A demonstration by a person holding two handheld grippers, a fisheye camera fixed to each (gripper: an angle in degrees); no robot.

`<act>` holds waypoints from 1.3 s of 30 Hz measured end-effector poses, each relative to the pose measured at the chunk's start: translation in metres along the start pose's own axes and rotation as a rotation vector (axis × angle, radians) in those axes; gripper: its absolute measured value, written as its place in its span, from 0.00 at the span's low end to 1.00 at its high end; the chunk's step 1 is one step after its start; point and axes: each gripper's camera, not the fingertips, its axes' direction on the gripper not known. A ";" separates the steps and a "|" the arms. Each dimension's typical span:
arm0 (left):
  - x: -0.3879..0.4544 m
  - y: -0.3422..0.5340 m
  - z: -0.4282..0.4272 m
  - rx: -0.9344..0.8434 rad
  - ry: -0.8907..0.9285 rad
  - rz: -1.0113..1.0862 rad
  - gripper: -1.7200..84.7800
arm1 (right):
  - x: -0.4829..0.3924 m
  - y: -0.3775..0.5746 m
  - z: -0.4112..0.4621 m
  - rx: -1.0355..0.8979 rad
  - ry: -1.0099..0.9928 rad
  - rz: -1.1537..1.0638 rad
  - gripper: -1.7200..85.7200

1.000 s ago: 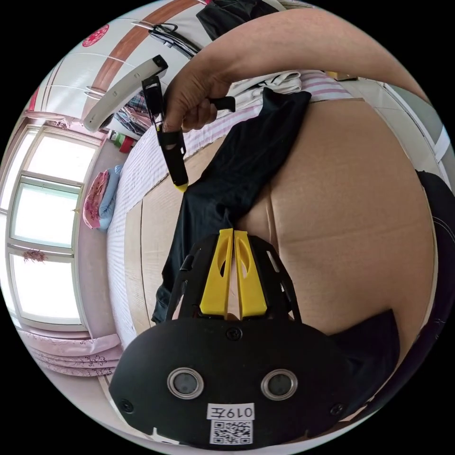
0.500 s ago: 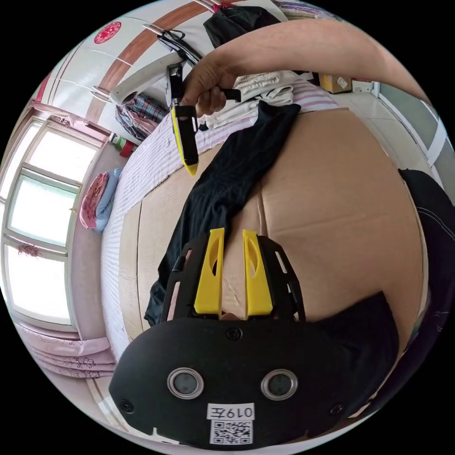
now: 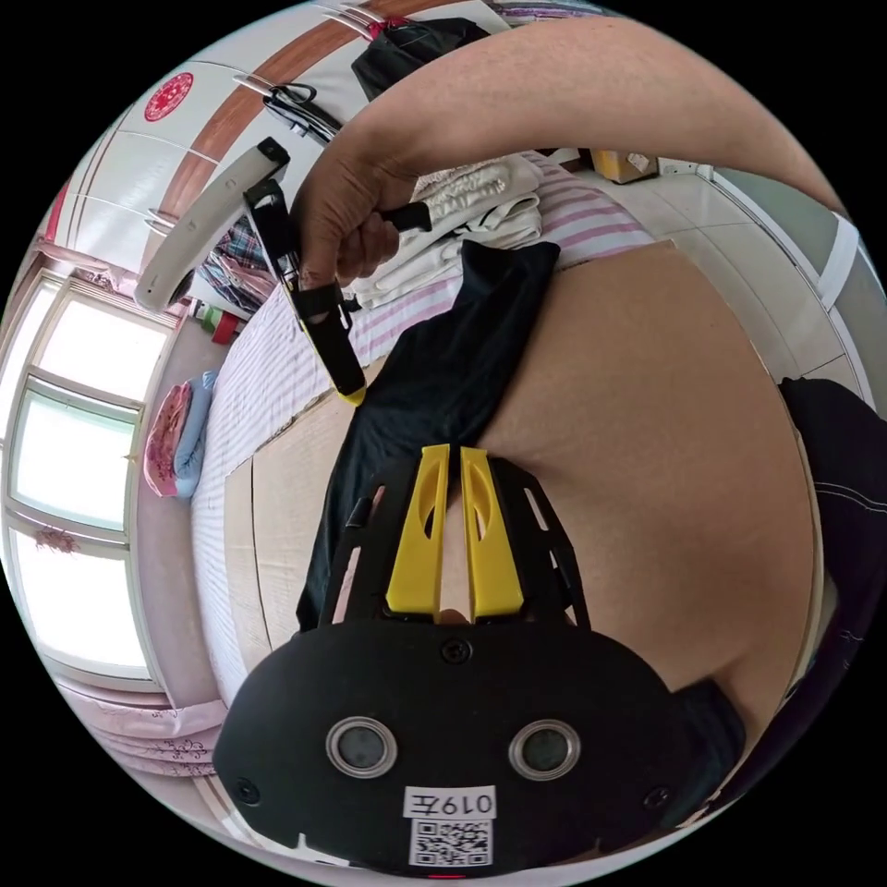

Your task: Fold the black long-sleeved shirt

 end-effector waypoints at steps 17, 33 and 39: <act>-0.017 0.039 0.074 0.066 0.055 -0.057 0.03 | -0.019 0.034 0.032 -0.158 0.008 0.045 0.11; -0.033 0.262 0.087 0.237 0.080 -0.413 0.08 | -0.060 0.040 0.023 0.095 0.235 0.196 0.12; -0.130 0.484 0.126 0.238 -0.019 -0.867 0.10 | -0.130 -0.043 0.058 0.246 0.178 -0.024 0.11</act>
